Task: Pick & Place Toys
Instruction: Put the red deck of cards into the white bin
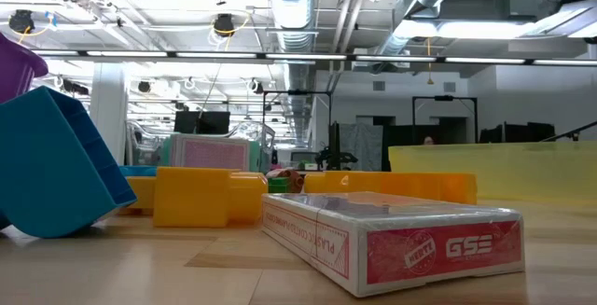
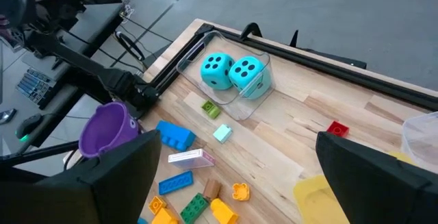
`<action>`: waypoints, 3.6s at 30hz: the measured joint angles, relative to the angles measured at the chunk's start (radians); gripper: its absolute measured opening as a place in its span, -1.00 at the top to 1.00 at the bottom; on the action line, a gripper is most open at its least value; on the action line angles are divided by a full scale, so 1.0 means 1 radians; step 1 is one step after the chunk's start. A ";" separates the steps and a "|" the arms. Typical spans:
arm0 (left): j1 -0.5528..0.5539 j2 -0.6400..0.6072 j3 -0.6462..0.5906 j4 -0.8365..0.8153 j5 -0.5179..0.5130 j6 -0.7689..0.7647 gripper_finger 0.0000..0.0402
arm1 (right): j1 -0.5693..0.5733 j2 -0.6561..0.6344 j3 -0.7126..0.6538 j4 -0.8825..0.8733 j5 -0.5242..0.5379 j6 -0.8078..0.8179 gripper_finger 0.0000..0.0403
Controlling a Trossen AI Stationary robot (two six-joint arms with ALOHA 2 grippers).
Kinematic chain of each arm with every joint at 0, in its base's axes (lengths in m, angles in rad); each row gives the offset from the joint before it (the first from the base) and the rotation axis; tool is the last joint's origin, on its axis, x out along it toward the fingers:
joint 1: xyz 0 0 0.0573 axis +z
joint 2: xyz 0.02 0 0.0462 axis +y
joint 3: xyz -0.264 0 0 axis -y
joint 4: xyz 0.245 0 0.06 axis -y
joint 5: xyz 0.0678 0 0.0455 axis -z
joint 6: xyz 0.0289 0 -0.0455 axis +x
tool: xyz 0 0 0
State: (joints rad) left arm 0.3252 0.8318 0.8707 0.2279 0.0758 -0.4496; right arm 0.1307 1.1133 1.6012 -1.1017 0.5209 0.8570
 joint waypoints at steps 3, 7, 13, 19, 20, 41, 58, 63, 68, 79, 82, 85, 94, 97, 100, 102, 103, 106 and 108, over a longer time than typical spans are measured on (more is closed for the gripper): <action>0.000 0.001 0.000 -0.008 -0.005 -0.002 -0.94 | 0.012 0.000 0.000 0.000 0.000 0.000 -0.88; -0.047 0.001 0.000 -0.066 -0.017 -0.003 -0.94 | 0.014 0.000 0.000 -0.001 -0.001 0.000 -0.88; -0.256 0.023 0.000 -0.273 -0.088 -0.003 -0.89 | 0.013 0.000 0.000 -0.003 -0.001 -0.003 -0.88; -0.461 0.123 -0.001 -0.423 -0.182 -0.073 -0.84 | 0.013 0.000 0.000 -0.006 -0.002 -0.009 -0.88; -0.482 0.147 -0.001 -0.439 -0.185 -0.087 -0.83 | 0.013 0.000 0.000 -0.006 -0.002 -0.010 -0.88; -0.585 0.547 0.000 -0.696 -0.271 -0.400 -0.63 | 0.013 0.000 0.000 -0.024 -0.116 -0.028 -0.88; -0.513 0.583 0.000 -0.803 -0.259 -0.423 -0.50 | 0.013 0.000 0.000 -0.020 -0.130 -0.071 -0.88; -0.513 0.631 0.000 -0.804 -0.226 -0.422 -0.50 | 0.013 0.000 0.000 -0.020 -0.129 -0.071 -0.88; -0.513 0.689 0.000 -0.807 -0.195 -0.433 -0.50 | 0.013 0.000 0.000 -0.020 -0.128 -0.071 -0.88; -0.507 0.691 0.000 -0.796 -0.198 -0.482 -0.49 | 0.013 0.000 0.000 -0.021 -0.128 -0.072 -0.88; -0.507 0.691 0.000 -0.795 -0.205 -0.483 -0.40 | 0.013 0.000 0.000 -0.021 -0.128 -0.072 -0.88; -0.500 0.691 0.000 -0.796 -0.201 -0.483 -0.19 | 0.013 0.000 0.000 -0.021 -0.128 -0.072 -0.88; -0.481 0.691 0.000 -0.792 -0.162 -0.450 0.72 | 0.013 0.000 0.000 -0.021 -0.127 -0.073 -0.88; -0.481 0.691 0.000 -0.786 -0.157 -0.448 0.72 | 0.013 0.000 0.000 -0.021 -0.127 -0.079 -0.88; -0.481 0.691 0.000 -0.786 -0.157 -0.448 0.72 | 0.013 0.000 0.000 -0.022 -0.127 -0.079 -0.88; -0.481 0.691 0.000 -0.786 -0.157 -0.448 0.72 | 0.013 0.000 0.000 -0.022 -0.127 -0.080 -0.88; -0.481 0.690 0.000 -0.786 -0.157 -0.447 0.72 | 0.013 0.000 0.000 -0.022 -0.127 -0.082 -0.88; -0.481 0.668 -0.001 -0.784 -0.154 -0.425 0.72 | 0.013 0.000 0.000 -0.022 -0.127 -0.087 -0.88; -0.481 0.636 -0.001 -0.793 -0.153 -0.401 0.72 | 0.013 0.000 0.000 -0.022 -0.127 -0.097 -0.88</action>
State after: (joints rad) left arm -0.1555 1.4680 0.8700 -0.5649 -0.0769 -0.8507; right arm 0.1436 1.1133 1.6009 -1.1236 0.3935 0.7597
